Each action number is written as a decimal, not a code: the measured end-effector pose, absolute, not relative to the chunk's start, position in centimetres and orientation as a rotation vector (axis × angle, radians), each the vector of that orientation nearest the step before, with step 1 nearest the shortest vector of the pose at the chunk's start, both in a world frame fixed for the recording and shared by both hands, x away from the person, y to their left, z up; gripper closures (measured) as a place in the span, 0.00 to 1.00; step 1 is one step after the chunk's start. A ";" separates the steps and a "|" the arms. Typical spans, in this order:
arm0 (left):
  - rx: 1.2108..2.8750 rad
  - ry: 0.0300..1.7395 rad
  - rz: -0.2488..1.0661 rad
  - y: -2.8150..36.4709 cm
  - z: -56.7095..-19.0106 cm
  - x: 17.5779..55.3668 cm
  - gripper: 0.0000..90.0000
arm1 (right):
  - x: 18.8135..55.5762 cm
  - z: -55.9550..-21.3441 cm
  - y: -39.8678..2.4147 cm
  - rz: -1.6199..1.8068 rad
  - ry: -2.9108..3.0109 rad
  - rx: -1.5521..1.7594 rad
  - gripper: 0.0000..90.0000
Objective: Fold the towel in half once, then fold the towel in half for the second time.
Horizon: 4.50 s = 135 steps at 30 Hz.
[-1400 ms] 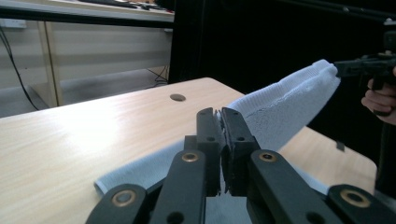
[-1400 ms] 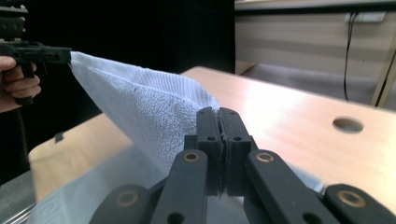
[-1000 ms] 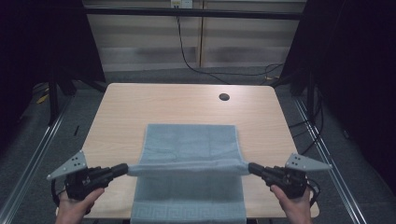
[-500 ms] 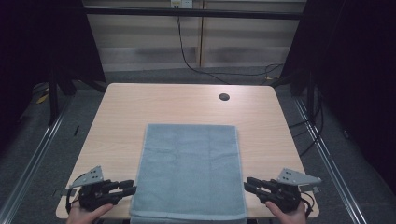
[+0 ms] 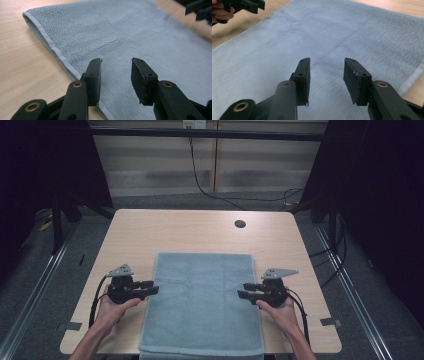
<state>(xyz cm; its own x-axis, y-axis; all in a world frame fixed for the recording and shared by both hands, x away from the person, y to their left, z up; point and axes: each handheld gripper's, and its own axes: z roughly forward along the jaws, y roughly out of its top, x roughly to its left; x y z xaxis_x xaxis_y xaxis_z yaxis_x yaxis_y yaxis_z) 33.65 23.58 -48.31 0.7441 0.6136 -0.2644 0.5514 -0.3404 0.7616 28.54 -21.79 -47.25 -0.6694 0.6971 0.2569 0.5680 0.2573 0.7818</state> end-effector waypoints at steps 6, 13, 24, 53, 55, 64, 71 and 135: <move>2.030 0.947 0.078 22.8 -49.8 36.5 0.67 | 32.2 -48.4 -20.3 1.311 2.407 1.237 0.60; 2.103 0.918 0.137 21.7 -50.2 36.8 0.68 | 34.0 -50.1 -19.2 1.231 2.447 1.287 0.60; 2.104 0.872 0.131 22.4 -50.4 32.9 0.72 | 31.8 -50.1 -18.6 1.190 2.473 1.253 0.60; 1.976 0.950 0.074 26.0 -48.6 32.3 0.60 | 29.9 -47.0 -23.4 1.319 2.351 1.280 0.61; 1.965 0.959 0.096 25.9 -48.5 33.2 0.60 | 30.6 -47.1 -24.2 1.310 2.328 1.309 0.61; 1.956 1.016 0.130 25.2 -49.1 36.6 0.54 | 33.6 -48.0 -25.2 1.257 2.291 1.370 0.58; 1.965 1.027 0.071 24.1 -49.7 38.7 0.44 | 35.0 -49.5 -25.2 1.203 2.320 1.389 0.53; 1.727 0.679 0.218 26.0 -39.1 28.8 0.95 | 25.3 -38.1 -26.0 1.589 2.193 1.001 0.96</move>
<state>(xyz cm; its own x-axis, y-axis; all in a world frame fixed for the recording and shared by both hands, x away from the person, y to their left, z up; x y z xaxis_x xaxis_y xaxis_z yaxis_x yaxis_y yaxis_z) 28.80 26.00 -39.14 0.8115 0.5461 -0.2079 0.3230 -0.1228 0.9384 25.30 -26.03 -38.09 -0.7312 0.6568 0.1844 0.3801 0.1677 0.9096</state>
